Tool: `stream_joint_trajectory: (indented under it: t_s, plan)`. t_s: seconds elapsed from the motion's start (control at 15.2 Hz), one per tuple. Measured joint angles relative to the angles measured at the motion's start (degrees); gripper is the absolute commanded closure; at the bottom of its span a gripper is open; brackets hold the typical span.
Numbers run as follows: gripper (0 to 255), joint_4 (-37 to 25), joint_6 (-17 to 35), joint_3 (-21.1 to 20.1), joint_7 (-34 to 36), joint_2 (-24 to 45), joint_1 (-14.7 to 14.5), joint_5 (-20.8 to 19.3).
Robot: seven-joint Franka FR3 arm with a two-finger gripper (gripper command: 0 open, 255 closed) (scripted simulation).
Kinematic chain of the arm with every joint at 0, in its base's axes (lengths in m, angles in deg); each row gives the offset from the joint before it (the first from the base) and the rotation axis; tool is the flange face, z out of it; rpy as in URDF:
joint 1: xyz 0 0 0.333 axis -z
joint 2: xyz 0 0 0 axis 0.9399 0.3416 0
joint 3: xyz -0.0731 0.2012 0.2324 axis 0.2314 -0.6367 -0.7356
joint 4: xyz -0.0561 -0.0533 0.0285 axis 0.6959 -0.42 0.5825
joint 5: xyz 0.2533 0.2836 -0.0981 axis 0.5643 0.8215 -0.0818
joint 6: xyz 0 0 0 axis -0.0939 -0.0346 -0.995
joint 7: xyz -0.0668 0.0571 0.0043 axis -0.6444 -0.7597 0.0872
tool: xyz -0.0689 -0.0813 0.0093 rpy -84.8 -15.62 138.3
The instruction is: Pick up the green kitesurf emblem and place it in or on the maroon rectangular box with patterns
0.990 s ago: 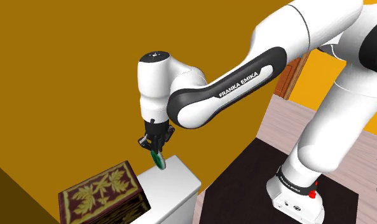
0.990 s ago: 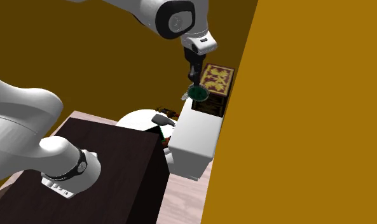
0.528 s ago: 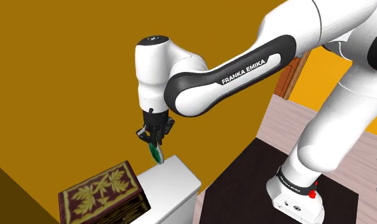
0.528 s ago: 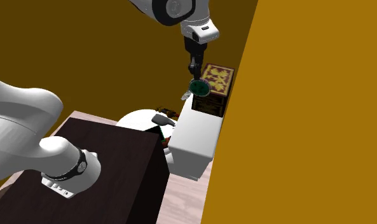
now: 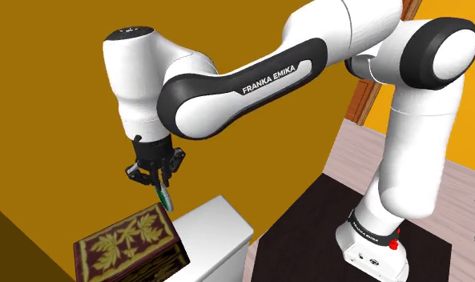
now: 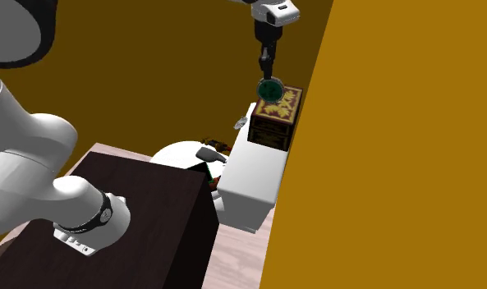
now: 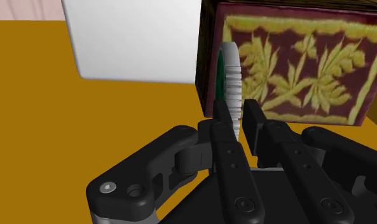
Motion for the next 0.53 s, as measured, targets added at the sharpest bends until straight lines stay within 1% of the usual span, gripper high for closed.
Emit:
stream_joint_trajectory:
  t_s: [0.26, 0.46, 0.53]
  plan:
    - [255, -13.9, -6.4, 1.4, 3.7, 9.8, -7.2, -6.0]
    - [255, -27.6, -12.6, 3.2, 4.7, 18.0, -14.1, -9.9]
    - [255, -33.3, -15.1, 4.0, 5.0, 21.2, -17.2, -11.2]
